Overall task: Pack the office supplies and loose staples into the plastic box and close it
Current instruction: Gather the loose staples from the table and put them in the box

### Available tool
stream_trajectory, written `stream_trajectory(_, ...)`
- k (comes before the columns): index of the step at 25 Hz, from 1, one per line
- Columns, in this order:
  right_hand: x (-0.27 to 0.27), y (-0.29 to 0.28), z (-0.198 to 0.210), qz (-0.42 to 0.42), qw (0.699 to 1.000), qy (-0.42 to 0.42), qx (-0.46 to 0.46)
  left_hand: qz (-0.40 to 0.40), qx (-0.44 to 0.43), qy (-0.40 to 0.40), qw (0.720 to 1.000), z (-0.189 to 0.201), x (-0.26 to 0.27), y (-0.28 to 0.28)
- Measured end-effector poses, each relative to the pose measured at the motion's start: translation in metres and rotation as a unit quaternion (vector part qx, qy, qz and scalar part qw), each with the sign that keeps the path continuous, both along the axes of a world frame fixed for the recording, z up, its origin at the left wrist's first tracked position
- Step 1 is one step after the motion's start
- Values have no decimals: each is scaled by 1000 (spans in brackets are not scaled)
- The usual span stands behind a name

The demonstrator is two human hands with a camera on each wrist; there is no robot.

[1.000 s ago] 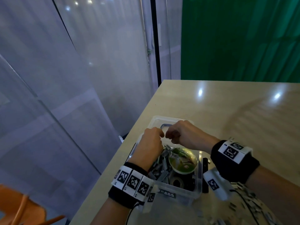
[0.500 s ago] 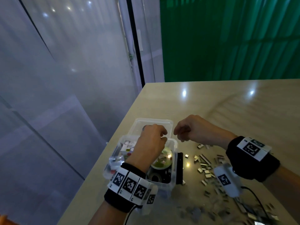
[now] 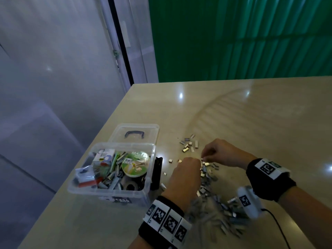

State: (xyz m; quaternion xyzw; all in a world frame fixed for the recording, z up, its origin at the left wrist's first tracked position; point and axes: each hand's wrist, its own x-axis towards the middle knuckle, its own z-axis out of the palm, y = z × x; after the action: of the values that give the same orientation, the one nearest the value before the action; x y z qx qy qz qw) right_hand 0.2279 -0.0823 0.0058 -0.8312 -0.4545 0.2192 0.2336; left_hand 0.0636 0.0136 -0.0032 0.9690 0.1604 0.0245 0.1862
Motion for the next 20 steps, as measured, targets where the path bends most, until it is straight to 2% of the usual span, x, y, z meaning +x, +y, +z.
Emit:
stream_trajectory(3, 8, -9, -30, -34, 999, -14, -39, 16, -23, 37, 999, -28, 11, 2)
stream_trajectory(6, 10, -8, -44, -51, 995, -34, -75, 23, -7, 35, 999, -46, 22, 13)
stream_trajectory(10, 8, 1, -61, -25, 995, -38, -87, 21, 8, 37, 999, -51, 39, 24)
stream_trajectory(14, 3, 3, -69, 3, 995, -79, -57, 19, 40, 92, 995, -54, 46, 29)
stream_trajectory(17, -1, -4, -63, 10, 998, -46, -35, 22, 37, 96, 994, -52, 48, 28)
stream_trajectory(20, 7, -14, -56, -22, 999, -20, -15, 19, 17, 73, 997, -52, 51, 27)
